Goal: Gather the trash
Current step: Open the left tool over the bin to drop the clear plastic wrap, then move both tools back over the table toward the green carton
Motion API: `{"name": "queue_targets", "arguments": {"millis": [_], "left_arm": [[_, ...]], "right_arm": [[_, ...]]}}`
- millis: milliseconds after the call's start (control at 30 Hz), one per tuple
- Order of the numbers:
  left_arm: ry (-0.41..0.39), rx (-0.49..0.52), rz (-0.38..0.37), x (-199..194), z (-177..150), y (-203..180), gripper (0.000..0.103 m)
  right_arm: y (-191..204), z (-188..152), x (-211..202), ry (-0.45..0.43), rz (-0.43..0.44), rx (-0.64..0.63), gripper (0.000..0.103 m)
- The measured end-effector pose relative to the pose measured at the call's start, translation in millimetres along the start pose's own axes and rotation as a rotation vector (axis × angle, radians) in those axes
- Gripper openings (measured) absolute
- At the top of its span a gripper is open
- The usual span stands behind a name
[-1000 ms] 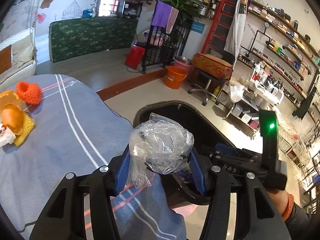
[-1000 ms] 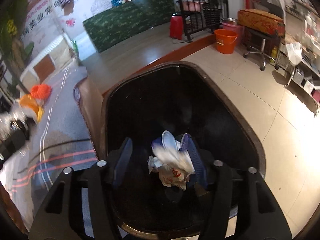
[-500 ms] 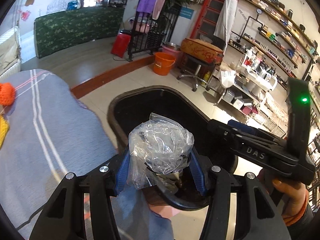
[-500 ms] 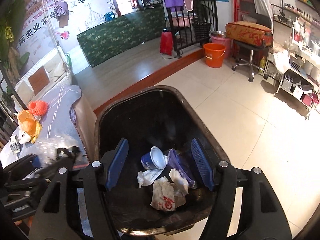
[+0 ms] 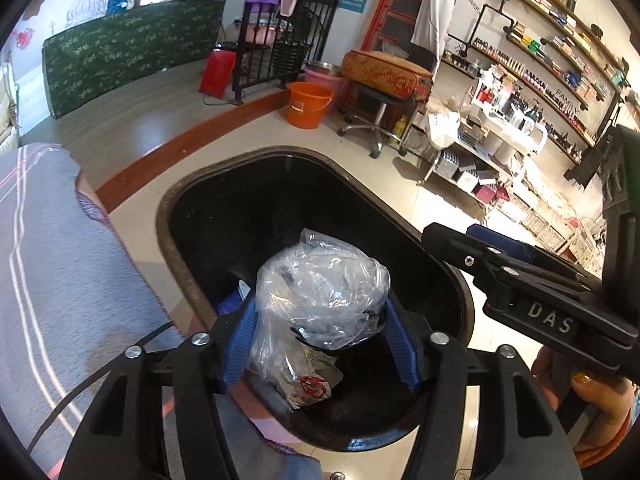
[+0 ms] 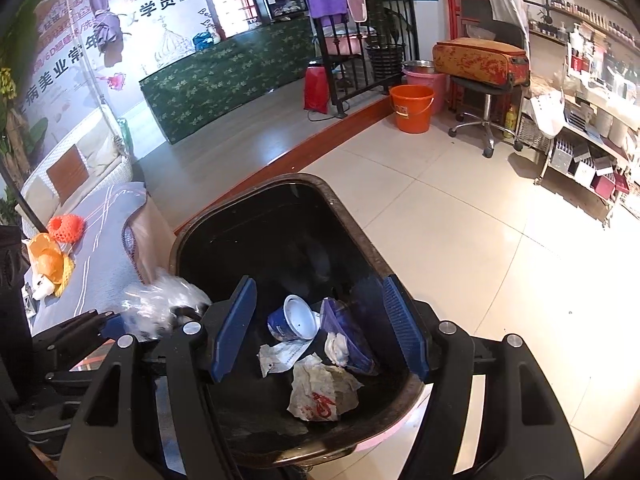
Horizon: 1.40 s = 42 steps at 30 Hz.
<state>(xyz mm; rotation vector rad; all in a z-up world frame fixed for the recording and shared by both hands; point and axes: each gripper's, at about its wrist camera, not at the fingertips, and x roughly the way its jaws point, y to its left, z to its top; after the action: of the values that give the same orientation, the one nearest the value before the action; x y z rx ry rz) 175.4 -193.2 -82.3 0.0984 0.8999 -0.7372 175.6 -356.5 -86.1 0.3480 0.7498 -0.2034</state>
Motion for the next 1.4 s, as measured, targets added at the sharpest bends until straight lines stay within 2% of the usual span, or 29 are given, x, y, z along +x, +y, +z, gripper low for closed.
{"name": "queue_targets", "arguments": {"millis": [133, 233, 300, 367, 667, 767, 867, 967, 1167, 1400], "left_arm": [[-0.012, 0.04, 0.014, 3.0, 0.7, -9.5, 0.085], [-0.01, 0.084, 0.043, 4.0, -0.3, -15.5, 0.092], [-0.008, 0.092, 0.043, 3.8, -0.7, -15.4, 0.093], [-0.009, 0.084, 0.037, 2.7, -0.3, -13.9, 0.093], [-0.053, 0.0, 0.064, -19.5, -3.3, 7.9, 0.096], [-0.068, -0.022, 0.101, -28.1, -4.6, 16.2, 0.097], [-0.088, -0.057, 0.128, -40.8, -7.7, 30.0, 0.097], [-0.123, -0.089, 0.156, -56.6, -9.3, 42.8, 0.097], [-0.163, -0.137, 0.259, -87.9, -13.1, 73.0, 0.097], [-0.205, -0.273, 0.356, -130.3, -33.2, 121.6, 0.097]], "right_arm": [[-4.9, 0.1, 0.4, 0.001, -0.006, 0.007, 0.066], [-9.1, 0.9, 0.0, -0.001, -0.012, 0.014, 0.066], [-11.3, 1.1, -0.8, -0.003, -0.015, 0.018, 0.067], [-12.2, 1.9, -1.5, -0.007, -0.019, 0.021, 0.073], [-1.5, 1.0, 0.4, -0.001, -0.001, 0.004, 0.076], [7.7, 1.0, 1.7, 0.007, 0.016, -0.008, 0.077], [18.5, 0.8, 2.5, 0.011, 0.036, -0.027, 0.086], [34.5, 0.2, 5.3, 0.022, 0.066, -0.06, 0.087], [73.3, -2.9, 8.9, 0.039, 0.14, -0.124, 0.089], [125.2, -1.1, 9.9, 0.048, 0.237, -0.219, 0.089]]}}
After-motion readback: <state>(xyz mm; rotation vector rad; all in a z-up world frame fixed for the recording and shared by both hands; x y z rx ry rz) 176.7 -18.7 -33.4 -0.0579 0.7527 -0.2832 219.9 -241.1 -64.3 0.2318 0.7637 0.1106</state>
